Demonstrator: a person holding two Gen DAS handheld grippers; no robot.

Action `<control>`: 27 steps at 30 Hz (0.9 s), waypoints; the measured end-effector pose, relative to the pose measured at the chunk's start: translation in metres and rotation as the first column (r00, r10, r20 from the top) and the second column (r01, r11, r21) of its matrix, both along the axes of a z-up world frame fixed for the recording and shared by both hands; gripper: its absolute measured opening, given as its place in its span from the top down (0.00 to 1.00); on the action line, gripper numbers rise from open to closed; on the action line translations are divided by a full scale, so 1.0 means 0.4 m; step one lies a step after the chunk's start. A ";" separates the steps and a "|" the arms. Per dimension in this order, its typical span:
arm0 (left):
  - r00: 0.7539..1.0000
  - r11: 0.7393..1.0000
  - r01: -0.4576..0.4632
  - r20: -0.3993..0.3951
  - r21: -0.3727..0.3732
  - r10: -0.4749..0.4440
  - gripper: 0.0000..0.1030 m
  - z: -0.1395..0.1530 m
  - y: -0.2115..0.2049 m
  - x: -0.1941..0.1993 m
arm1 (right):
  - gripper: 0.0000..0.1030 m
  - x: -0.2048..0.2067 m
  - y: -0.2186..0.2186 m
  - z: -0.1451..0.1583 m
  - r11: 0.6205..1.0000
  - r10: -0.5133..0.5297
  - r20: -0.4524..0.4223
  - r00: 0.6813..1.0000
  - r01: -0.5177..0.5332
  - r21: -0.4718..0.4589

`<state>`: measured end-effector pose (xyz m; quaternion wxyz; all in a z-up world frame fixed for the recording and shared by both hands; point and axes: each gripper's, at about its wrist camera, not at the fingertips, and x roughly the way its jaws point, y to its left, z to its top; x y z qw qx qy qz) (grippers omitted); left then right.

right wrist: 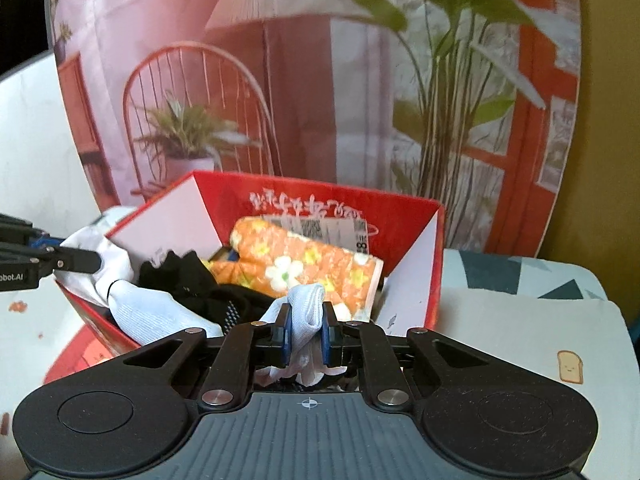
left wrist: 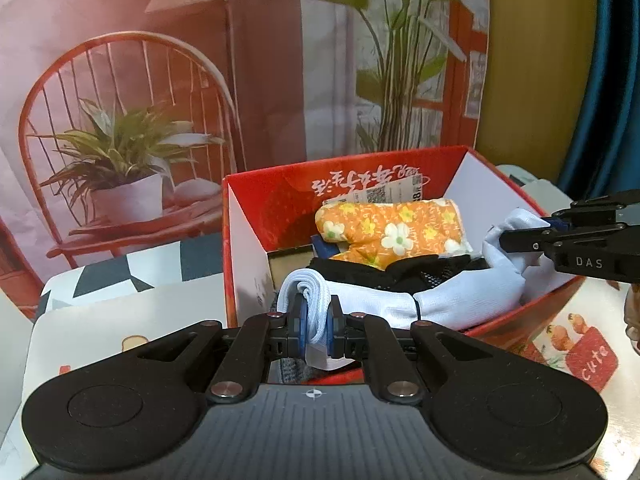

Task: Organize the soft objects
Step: 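Lift the white cloth with both grippers and carry it into the red box, then open both grippers to release the white cloth and withdraw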

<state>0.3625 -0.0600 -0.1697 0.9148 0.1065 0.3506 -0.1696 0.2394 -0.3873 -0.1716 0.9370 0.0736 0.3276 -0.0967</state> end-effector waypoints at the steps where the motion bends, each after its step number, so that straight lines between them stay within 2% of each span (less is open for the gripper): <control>1: 1.000 1.000 -0.004 -0.001 0.006 0.004 0.90 -0.003 -0.003 0.008 | 0.88 0.006 -0.001 -0.004 1.000 -0.003 -0.006 1.000 0.003 -0.011; 6: 1.000 0.999 -0.005 -0.004 0.049 0.005 0.90 -0.019 -0.016 0.031 | 0.88 0.020 -0.013 -0.012 0.997 -0.019 -0.016 1.000 0.017 -0.072; 9: 1.000 0.998 0.008 -0.022 0.057 -0.007 0.86 -0.029 -0.020 0.039 | 0.88 0.021 -0.014 -0.016 0.996 -0.006 -0.030 1.000 0.003 -0.084; 11: 1.000 0.999 0.005 -0.030 0.050 -0.004 0.66 -0.031 -0.018 0.042 | 0.88 0.020 -0.016 -0.020 0.997 0.000 -0.039 0.999 -0.003 -0.077; 13: 1.000 1.000 0.009 -0.029 0.029 -0.008 0.58 -0.029 -0.013 0.039 | 0.88 0.021 -0.016 -0.024 0.997 0.008 -0.049 0.999 -0.011 -0.070; 16: 1.000 1.000 0.002 -0.026 0.008 -0.002 0.55 -0.023 -0.008 0.040 | 0.87 0.022 -0.011 -0.030 0.998 0.013 -0.060 0.998 -0.017 -0.067; 21: 1.000 1.000 -0.026 -0.011 -0.018 0.026 0.54 -0.007 -0.003 0.039 | 0.76 0.020 -0.007 -0.029 0.998 0.021 -0.058 0.998 -0.024 -0.053; 27: 0.999 0.999 -0.034 0.004 -0.042 0.034 0.50 0.004 -0.008 0.031 | 0.75 0.019 0.010 -0.029 0.996 0.076 -0.073 0.994 -0.079 -0.043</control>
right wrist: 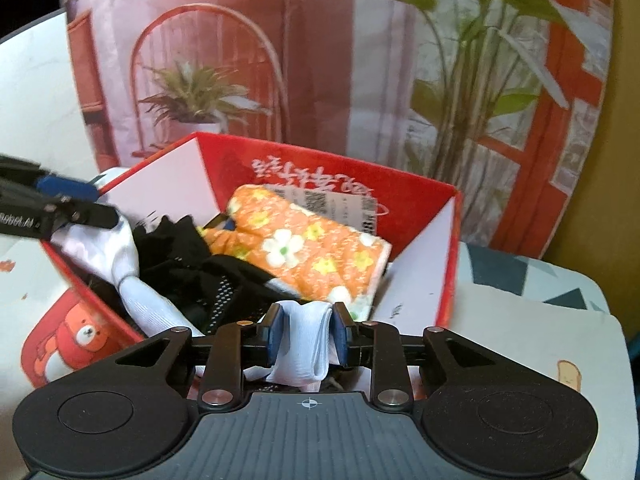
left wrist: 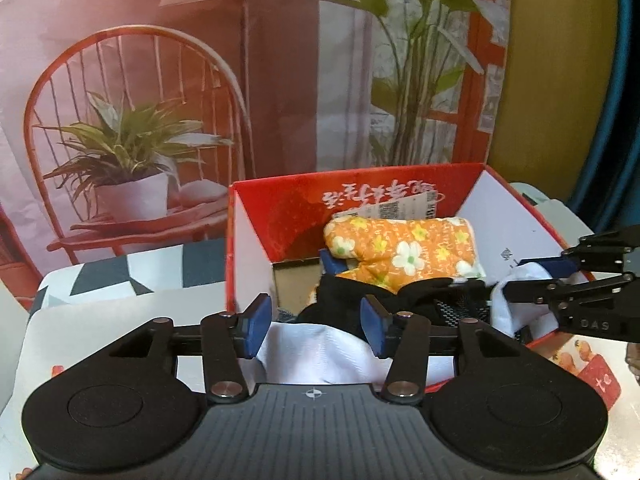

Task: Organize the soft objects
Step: 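Open both grippers to release the white cloth and withdraw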

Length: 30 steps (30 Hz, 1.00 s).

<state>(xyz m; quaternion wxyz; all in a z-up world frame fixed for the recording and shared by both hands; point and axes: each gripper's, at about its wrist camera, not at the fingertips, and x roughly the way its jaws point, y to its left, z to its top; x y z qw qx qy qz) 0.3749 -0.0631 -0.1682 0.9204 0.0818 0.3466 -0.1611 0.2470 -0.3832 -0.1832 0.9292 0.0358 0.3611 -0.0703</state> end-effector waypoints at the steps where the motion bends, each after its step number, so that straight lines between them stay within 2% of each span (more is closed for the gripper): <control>1: 1.000 1.000 0.009 -0.001 0.003 -0.009 0.50 0.000 -0.004 -0.004 | 0.75 0.001 0.001 0.000 1.000 0.004 -0.001 1.000 -0.004 0.007; 6: 0.999 0.999 0.035 0.001 0.007 -0.035 0.49 -0.002 -0.016 -0.024 | 0.75 0.005 0.010 -0.007 0.998 0.032 -0.024 0.999 -0.030 0.046; 9: 0.999 0.999 0.034 0.003 0.003 -0.034 0.47 -0.002 -0.013 -0.035 | 0.74 0.000 0.005 -0.007 0.998 0.013 -0.020 1.000 -0.011 0.069; 13: 1.000 1.000 0.024 0.008 -0.005 -0.024 0.43 0.002 0.003 -0.049 | 0.68 -0.020 0.004 0.000 0.998 -0.025 0.004 1.000 0.025 0.062; 15: 1.000 1.000 0.015 0.010 -0.014 -0.015 0.42 0.003 0.014 -0.057 | 0.61 -0.037 0.003 0.007 0.996 -0.044 0.032 0.998 0.042 0.073; 17: 1.000 1.000 0.004 0.008 -0.028 -0.004 0.40 0.004 0.026 -0.067 | 0.45 -0.057 0.005 0.014 0.995 -0.071 0.061 0.996 0.066 0.072; 18: 1.000 0.999 -0.002 0.008 -0.037 0.003 0.40 0.005 0.031 -0.073 | 0.41 -0.068 0.006 0.017 0.994 -0.086 0.072 0.994 0.081 0.071; 20: 1.000 0.998 -0.009 0.008 -0.060 0.010 0.35 0.007 0.042 -0.088 | 0.24 -0.088 0.008 0.022 0.991 -0.118 0.089 0.989 0.112 0.074; 23: 1.000 0.995 -0.008 0.022 -0.097 0.010 0.28 0.008 0.056 -0.117 | 0.06 -0.124 0.008 0.032 0.985 -0.142 0.139 0.980 0.126 0.118; 25: 1.000 0.994 -0.006 0.029 -0.108 0.009 0.28 0.006 0.063 -0.137 | 0.00 -0.144 0.012 0.037 0.982 -0.158 0.156 0.975 0.138 0.133; 30: 1.000 0.991 0.004 0.031 -0.130 0.000 0.28 -0.007 0.075 -0.189 | 0.00 -0.191 0.034 0.046 0.980 -0.181 0.208 0.961 0.159 0.117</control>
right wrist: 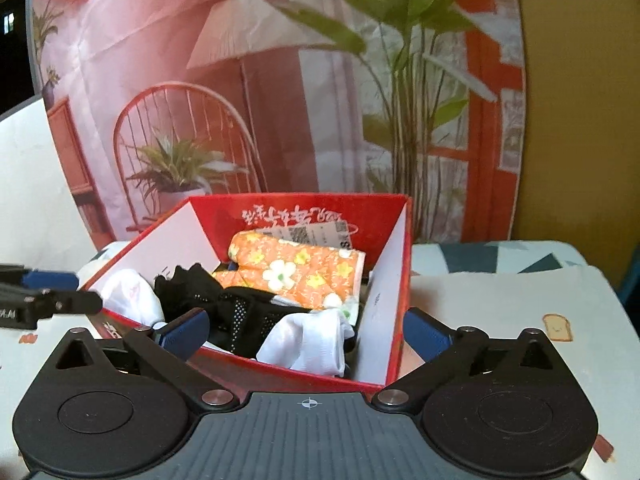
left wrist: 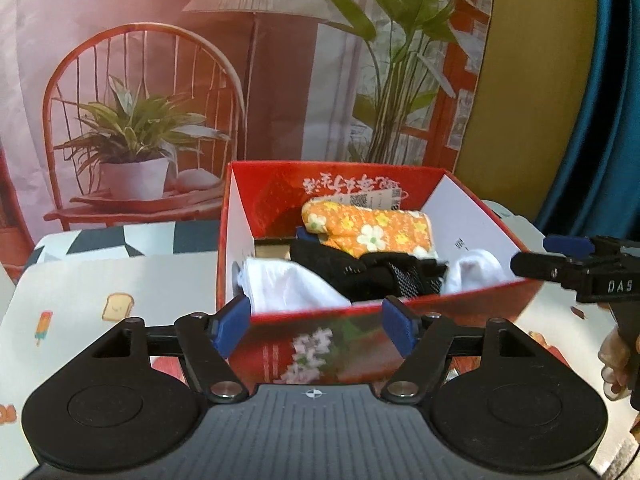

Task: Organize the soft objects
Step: 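Open both grippers to release the white cloth and withdraw, then lower both grippers toward the white packet with green tassel beside the box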

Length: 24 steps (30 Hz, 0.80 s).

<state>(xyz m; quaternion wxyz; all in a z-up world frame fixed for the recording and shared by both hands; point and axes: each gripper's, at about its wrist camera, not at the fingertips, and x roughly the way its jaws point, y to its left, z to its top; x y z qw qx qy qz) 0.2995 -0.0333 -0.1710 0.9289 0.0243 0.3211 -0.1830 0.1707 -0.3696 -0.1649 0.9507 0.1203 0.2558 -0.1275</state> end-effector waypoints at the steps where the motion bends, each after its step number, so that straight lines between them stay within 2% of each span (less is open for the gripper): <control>1: 1.000 1.000 0.001 -0.002 -0.004 -0.001 0.28 -0.006 0.003 -0.009 | 0.00 -0.007 0.005 -0.001 1.000 0.000 0.009 1.000 0.000 -0.001; 10: 0.999 1.000 -0.019 -0.050 -0.017 0.018 0.27 -0.079 0.037 -0.072 | 0.00 -0.078 0.106 -0.029 0.996 0.010 0.026 1.000 -0.008 -0.090; 16: 0.995 0.998 -0.064 -0.073 -0.022 0.062 0.27 -0.117 0.061 -0.093 | 0.00 -0.088 0.167 -0.100 0.995 0.047 -0.059 0.997 -0.052 -0.086; 24: 0.991 0.995 -0.097 -0.095 -0.024 0.094 0.27 -0.145 0.075 -0.116 | 0.00 -0.070 0.239 -0.175 0.988 0.119 -0.167 0.979 -0.134 -0.081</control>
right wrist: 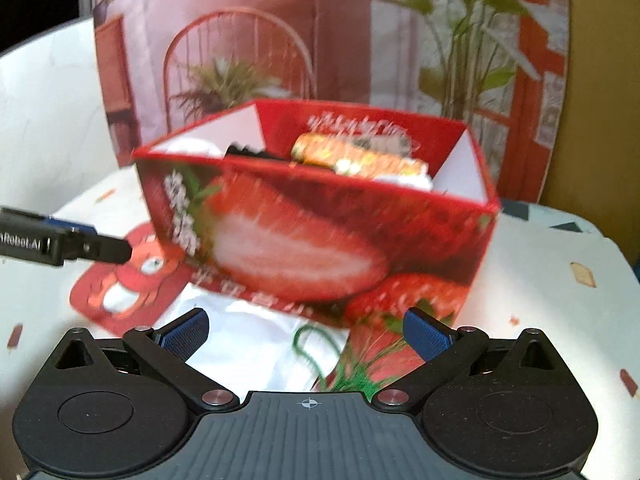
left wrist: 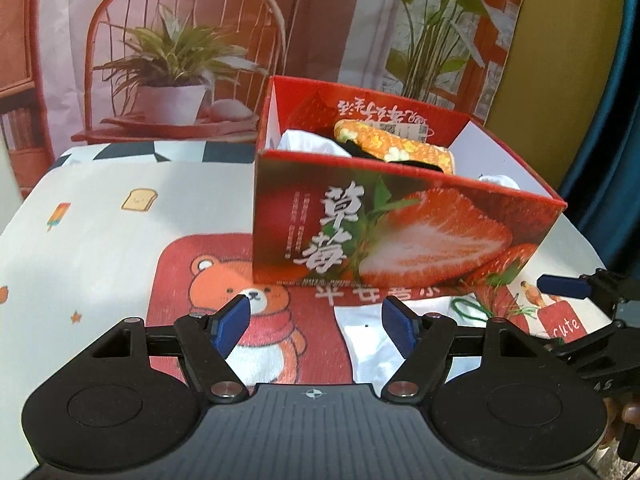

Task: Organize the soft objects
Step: 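Lower both grippers toward the white packet with green tassel beside the box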

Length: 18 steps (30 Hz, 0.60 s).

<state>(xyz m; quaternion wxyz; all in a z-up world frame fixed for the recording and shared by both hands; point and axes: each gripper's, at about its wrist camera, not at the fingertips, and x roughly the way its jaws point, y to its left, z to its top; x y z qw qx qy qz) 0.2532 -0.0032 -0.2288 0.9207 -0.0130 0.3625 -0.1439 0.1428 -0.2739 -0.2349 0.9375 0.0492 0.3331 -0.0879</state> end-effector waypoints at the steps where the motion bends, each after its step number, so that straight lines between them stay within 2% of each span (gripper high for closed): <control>1: 1.000 1.000 -0.002 -0.002 0.002 0.002 0.27 -0.003 0.001 -0.003 | 0.00 0.003 0.008 -0.007 1.000 0.008 -0.015 1.000 -0.008 0.002; 9: 0.999 1.000 -0.011 -0.031 0.013 0.012 0.27 -0.026 0.001 -0.012 | 0.00 0.021 0.055 -0.065 0.997 0.057 -0.124 0.991 -0.061 -0.036; 18: 0.998 0.999 -0.018 -0.055 0.027 0.020 0.27 -0.047 -0.003 -0.021 | 0.00 0.022 0.084 -0.080 0.993 0.081 -0.159 0.984 -0.093 -0.069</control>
